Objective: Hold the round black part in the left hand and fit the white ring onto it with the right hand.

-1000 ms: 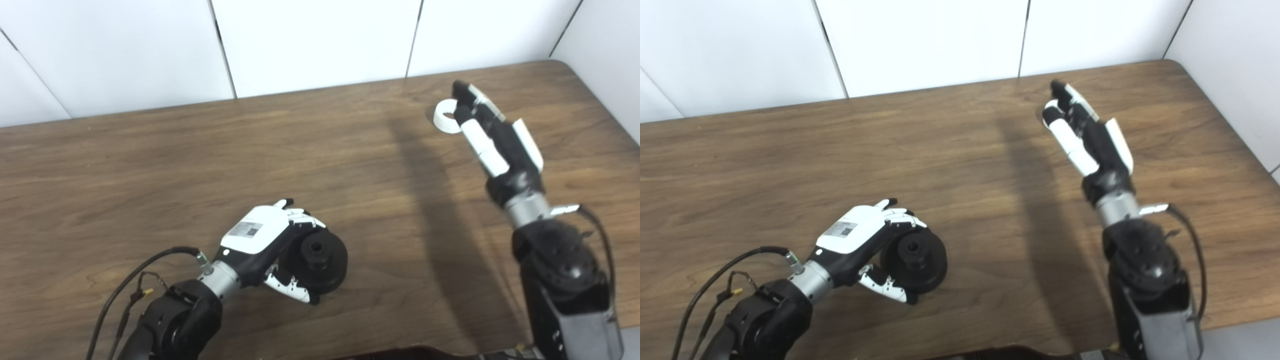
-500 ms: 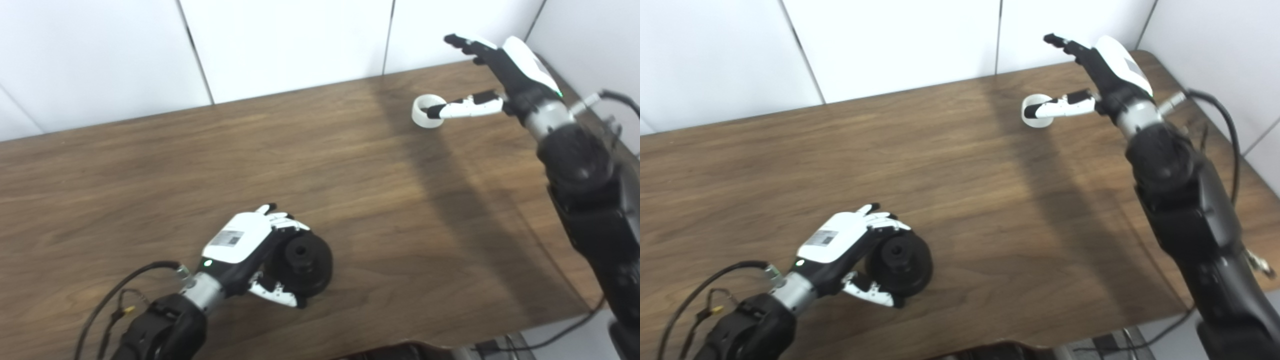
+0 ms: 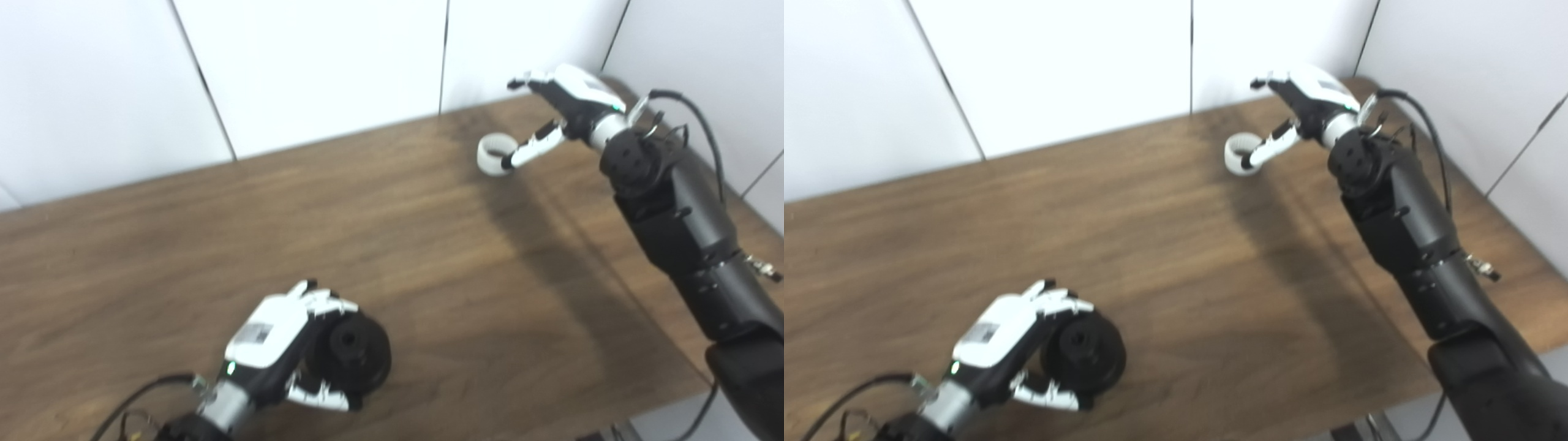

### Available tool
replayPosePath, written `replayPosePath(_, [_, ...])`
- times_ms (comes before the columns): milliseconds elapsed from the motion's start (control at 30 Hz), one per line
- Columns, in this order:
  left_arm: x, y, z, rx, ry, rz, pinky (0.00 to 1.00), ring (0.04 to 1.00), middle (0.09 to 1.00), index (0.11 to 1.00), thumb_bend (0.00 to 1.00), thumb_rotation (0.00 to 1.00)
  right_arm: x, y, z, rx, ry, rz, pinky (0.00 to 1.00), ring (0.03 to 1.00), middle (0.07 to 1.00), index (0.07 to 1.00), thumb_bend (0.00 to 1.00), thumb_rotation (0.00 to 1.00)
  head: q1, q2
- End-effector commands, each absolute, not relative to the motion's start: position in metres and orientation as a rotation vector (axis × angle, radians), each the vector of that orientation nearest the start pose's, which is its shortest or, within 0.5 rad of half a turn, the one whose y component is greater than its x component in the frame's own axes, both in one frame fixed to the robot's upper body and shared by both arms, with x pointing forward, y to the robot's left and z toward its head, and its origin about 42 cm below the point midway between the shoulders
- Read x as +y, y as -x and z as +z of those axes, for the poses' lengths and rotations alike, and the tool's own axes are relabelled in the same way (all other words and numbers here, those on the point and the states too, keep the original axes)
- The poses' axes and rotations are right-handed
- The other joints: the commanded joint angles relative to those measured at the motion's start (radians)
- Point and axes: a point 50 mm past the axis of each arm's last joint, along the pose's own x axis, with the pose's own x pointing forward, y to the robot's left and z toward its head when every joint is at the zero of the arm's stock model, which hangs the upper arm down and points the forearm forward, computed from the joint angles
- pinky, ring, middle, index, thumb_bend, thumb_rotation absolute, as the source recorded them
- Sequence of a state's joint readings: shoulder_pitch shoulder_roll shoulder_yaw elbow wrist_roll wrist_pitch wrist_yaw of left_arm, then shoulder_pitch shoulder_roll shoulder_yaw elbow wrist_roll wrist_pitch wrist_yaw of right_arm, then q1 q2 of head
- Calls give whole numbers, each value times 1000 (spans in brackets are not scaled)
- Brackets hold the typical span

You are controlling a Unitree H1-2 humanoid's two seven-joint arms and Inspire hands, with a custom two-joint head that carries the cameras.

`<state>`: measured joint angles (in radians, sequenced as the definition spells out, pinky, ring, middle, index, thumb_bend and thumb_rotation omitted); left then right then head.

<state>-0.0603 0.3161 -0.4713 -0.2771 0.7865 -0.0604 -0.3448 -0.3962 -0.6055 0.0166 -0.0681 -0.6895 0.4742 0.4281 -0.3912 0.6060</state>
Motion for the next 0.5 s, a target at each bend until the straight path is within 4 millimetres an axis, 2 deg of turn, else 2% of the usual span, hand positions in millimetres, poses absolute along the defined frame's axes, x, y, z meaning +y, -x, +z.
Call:
replayPosePath(0, [169, -251, 123, -249, -1173, -778, 996, 889, 801, 482, 525, 61, -382, -398, 296, 141, 1209, -102, 965, 995, 962, 889, 1000, 260, 1, -2])
replayPosePath(233, [169, -249, 116, -255, -1172, -779, 1000, 886, 800, 481, 524, 63, -386, -414, 288, 184, 1258, -70, 972, 989, 949, 885, 1000, 267, 9, -23])
replayPosePath(467, [168, -247, 115, -264, -1172, -780, 1000, 896, 805, 481, 523, 63, -379, -429, 281, 230, 1306, -33, 959, 972, 931, 860, 1000, 274, 13, -13])
